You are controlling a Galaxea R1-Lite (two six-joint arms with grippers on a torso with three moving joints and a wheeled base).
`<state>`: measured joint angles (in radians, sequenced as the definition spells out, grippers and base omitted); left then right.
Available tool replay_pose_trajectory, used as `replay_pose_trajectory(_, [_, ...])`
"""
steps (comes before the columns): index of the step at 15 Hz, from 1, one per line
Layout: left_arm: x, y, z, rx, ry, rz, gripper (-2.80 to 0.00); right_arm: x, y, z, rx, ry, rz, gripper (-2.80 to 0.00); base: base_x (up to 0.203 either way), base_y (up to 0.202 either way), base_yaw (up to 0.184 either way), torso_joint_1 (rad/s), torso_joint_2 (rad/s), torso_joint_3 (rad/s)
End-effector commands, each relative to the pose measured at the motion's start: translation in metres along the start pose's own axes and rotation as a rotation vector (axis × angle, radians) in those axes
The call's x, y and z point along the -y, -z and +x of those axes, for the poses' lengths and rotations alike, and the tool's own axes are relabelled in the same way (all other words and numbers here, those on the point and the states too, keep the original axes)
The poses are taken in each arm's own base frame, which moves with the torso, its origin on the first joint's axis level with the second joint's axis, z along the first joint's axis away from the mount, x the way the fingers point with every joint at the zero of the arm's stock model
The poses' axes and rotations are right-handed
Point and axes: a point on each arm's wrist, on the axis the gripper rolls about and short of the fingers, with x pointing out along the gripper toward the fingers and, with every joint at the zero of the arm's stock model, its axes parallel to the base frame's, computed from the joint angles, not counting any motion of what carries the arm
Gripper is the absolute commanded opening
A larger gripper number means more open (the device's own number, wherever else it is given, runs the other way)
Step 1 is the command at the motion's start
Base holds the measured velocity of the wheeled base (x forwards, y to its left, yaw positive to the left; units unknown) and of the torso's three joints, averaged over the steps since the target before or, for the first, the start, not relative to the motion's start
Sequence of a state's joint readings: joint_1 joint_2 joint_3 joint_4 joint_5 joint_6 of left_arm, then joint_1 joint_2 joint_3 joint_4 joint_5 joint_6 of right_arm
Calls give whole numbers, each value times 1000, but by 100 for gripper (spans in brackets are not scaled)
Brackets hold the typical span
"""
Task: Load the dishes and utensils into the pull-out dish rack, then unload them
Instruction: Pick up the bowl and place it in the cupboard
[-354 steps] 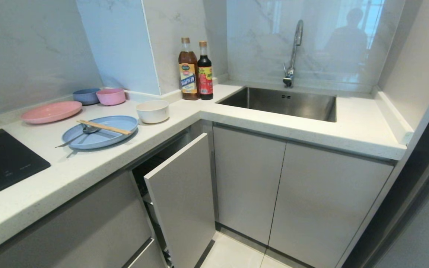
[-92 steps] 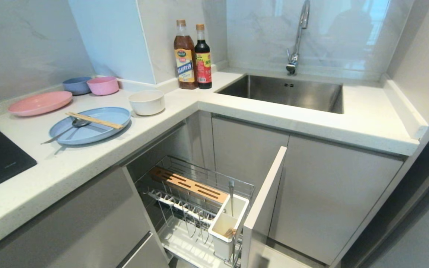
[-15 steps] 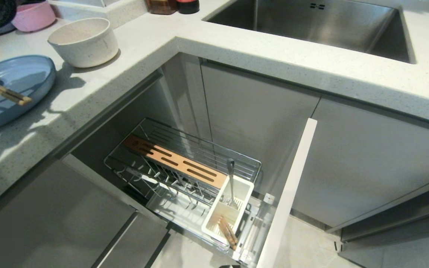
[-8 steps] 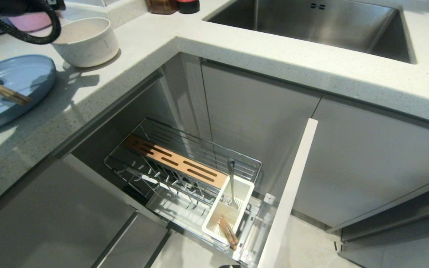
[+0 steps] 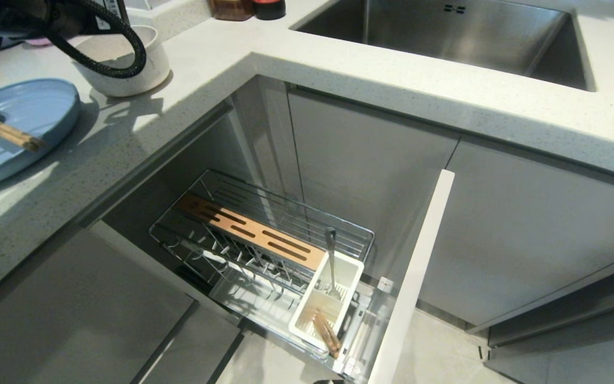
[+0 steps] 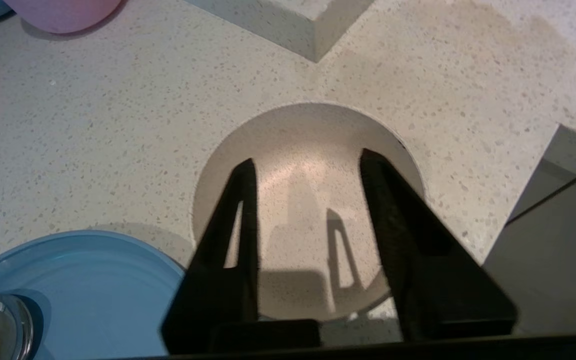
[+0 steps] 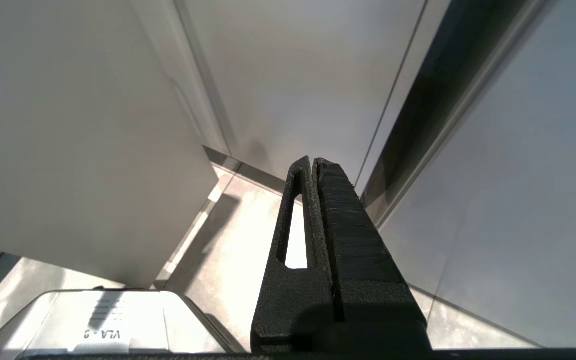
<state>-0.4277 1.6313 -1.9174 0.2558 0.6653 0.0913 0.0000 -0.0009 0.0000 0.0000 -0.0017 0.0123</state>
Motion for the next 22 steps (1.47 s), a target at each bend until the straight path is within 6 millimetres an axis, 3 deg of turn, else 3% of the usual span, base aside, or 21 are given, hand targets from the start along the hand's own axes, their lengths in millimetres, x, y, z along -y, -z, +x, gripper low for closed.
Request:
replay_pose_trajectory(1, [-1,-3,-5,12,4,-9,0,0,0,0,-1,0,0,-280,0,0,0,0,0,0])
replay_pose_trajectory(22, [16,15,19,-55,101,-211,0,0,0,0,-2,0,0,-280,0,0,0,0,0,0])
